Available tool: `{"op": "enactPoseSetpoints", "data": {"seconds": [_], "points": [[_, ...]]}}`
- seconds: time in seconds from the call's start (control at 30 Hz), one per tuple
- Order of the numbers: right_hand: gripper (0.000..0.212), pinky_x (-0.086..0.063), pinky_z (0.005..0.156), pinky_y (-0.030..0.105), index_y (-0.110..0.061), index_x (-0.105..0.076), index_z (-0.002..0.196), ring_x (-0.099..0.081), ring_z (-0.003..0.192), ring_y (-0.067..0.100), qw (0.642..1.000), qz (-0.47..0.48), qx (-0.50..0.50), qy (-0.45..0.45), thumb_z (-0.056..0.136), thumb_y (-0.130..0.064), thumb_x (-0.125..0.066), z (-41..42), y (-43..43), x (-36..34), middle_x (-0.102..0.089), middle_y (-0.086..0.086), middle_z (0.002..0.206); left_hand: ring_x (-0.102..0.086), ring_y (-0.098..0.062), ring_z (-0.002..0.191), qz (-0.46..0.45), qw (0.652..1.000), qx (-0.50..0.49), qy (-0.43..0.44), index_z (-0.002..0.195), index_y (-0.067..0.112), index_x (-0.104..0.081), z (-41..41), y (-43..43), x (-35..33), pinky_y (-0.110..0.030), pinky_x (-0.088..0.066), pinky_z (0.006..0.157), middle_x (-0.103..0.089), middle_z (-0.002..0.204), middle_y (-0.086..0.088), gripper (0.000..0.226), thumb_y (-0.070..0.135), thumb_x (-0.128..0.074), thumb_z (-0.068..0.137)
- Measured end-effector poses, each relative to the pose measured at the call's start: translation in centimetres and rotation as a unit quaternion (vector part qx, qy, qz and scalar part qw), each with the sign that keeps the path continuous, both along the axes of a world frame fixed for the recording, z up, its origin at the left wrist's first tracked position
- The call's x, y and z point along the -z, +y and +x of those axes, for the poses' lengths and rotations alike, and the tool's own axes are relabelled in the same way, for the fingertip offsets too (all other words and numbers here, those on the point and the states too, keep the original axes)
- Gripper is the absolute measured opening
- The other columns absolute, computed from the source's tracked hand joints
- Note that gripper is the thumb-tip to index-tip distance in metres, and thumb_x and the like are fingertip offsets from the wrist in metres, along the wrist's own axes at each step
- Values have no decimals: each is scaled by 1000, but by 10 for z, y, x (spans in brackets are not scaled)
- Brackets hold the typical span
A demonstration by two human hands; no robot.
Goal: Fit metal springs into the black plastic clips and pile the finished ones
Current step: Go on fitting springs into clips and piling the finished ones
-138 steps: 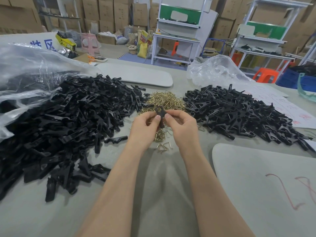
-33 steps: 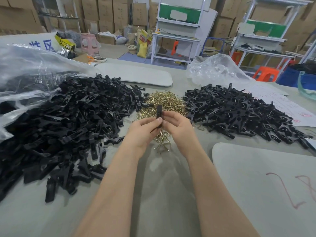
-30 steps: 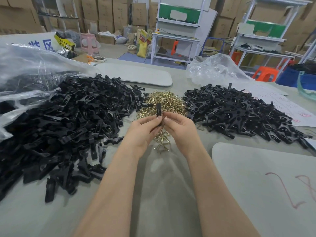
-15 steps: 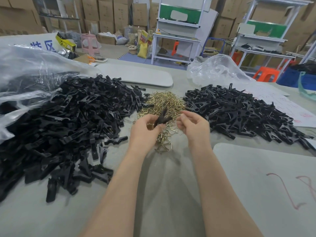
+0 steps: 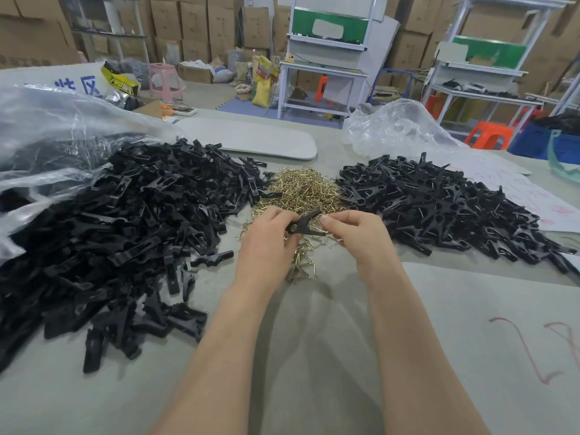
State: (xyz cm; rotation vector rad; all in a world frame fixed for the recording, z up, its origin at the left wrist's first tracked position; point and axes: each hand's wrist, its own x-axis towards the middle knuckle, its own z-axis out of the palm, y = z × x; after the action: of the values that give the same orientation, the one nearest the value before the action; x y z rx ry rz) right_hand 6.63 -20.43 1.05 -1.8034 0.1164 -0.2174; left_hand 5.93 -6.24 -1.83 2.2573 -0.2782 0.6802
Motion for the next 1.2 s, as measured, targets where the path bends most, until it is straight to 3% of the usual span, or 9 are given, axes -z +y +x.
{"op": "enactPoseSetpoints", "data": {"seconds": [0.27,0.33,0.47,0.53,0.6,0.73,0.87,1.03,1.2], "points": [[13,-37,59,20,-18,-69,69,-45,57,9,998,-30,-42,48,81,-16,-73,1,-5,0,-54,-3,58,-56,-16,87,21,997,69,32,106,14,-69,-5,5,-6,-37,-48,84,-56,94,8,24,12,-70,83],[14,-39,55,18,-16,-65,69,-45,57,9,992,26,-89,88,81,-16,-73,-1,-10,-2,-54,-3,58,-55,-14,81,6,995,95,42,102,15,-71,-7,7,-10,-38,-48,82,-57,89,8,23,13,-74,80],[19,-50,57,21,-16,-66,71,-55,58,10,915,259,-256,175,72,-35,-68,-6,-19,0,-61,1,69,-59,-14,79,-84,981,156,80,91,26,-69,-11,7,-20,-33,-51,82,-60,83,3,22,12,-77,77],[40,-55,61,24,-13,-68,89,-63,63,13,878,286,-316,217,75,-49,-59,-8,-17,5,-66,3,76,-57,-6,75,-113,974,178,83,84,34,-64,-14,6,-24,-27,-51,79,-59,80,6,29,9,-76,76],[55,-57,62,24,-10,-69,95,-69,65,15,859,291,-350,234,75,-58,-50,-8,-12,8,-72,6,78,-56,-7,74,-119,971,193,74,84,33,-65,-17,6,-26,-25,-50,76,-59,80,5,28,8,-76,77],[58,-57,62,20,-8,-78,80,-70,64,11,857,303,-363,204,75,-59,-51,-7,-8,12,-74,7,72,-51,-7,90,-55,985,157,36,95,19,-71,-16,9,-28,-14,-39,85,-58,89,15,19,12,-75,78],[53,-54,56,21,-7,-77,76,-62,53,11,850,346,-349,188,58,-55,-68,-5,-1,16,-68,4,65,-52,5,92,-79,976,190,65,100,28,-67,-15,12,-29,-9,-35,84,-59,97,15,26,13,-74,79],[43,-50,52,19,-10,-77,76,-54,54,10,872,349,-300,166,63,-52,-77,-3,3,22,-68,4,74,-58,-2,99,-103,953,248,138,115,33,-64,-15,14,-27,-28,-46,94,-61,105,9,37,27,-74,80],[58,-49,49,17,-11,-76,73,-55,48,6,866,363,-312,147,33,-49,-94,-4,6,22,-67,1,69,-58,-10,93,-102,968,210,95,107,26,-68,-15,9,-26,-36,-48,88,-62,99,7,28,21,-74,80]]}}
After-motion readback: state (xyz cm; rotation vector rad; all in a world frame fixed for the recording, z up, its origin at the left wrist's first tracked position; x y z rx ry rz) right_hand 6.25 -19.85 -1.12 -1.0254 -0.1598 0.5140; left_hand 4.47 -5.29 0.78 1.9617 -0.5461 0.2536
